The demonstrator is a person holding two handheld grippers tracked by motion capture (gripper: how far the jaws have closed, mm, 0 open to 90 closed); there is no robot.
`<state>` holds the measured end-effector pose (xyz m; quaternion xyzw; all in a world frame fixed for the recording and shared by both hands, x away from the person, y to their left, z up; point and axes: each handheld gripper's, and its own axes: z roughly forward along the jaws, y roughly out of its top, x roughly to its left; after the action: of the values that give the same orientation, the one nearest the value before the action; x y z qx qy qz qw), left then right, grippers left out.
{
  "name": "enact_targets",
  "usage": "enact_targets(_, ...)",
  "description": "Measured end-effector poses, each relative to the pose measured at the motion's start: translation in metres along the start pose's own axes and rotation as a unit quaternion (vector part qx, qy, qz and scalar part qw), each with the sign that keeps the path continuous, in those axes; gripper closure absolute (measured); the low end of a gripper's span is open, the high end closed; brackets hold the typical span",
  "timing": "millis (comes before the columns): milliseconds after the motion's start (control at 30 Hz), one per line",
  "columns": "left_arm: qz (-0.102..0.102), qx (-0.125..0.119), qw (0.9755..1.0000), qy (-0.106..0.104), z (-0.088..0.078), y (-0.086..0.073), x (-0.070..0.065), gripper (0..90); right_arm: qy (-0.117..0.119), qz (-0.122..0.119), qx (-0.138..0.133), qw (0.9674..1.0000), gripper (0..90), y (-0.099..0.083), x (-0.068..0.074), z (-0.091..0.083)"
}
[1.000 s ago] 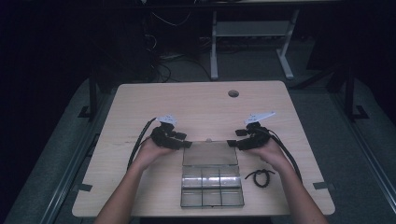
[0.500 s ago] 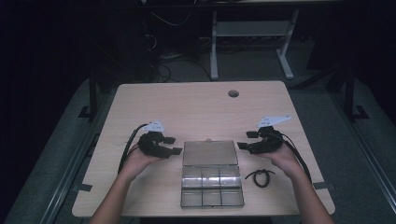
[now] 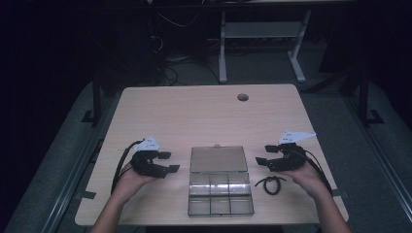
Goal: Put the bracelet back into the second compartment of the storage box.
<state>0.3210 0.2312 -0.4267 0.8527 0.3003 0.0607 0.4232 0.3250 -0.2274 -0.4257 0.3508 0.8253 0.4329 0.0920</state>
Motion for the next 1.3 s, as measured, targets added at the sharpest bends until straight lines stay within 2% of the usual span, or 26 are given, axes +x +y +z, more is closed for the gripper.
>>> enact_targets(233, -0.001, 0.002, 1.0000, 0.009, -0.008, -0.012, -0.008, 31.2, -0.006, 0.007, 0.004, 0.9999, 35.4, -0.015, 0.005, -0.013)
enact_targets(600, -0.004, 0.003, 0.9998, 0.019, -0.019, -0.026, -0.019, 30.9, -0.025, 0.005, 0.007, 0.9997, 50.5, -0.040, 0.016, -0.031)
enact_targets(900, -0.006, 0.010, 0.9997, 0.022, -0.025, -0.042, -0.033, 30.9, -0.035, 0.008, 0.018, 0.9992, 57.2, -0.060, 0.026, -0.042)
enact_targets(1067, -0.010, 0.014, 0.9995, 0.025, -0.029, -0.051, -0.038, 30.9, -0.044, 0.020, 0.026, 0.9985, 60.8, -0.070, 0.029, -0.045)
enact_targets(1300, -0.004, 0.014, 0.9995, 0.028, -0.026, -0.051, -0.036, 30.8, -0.053, 0.025, 0.040, 0.9975, 65.2, -0.074, 0.026, -0.040)
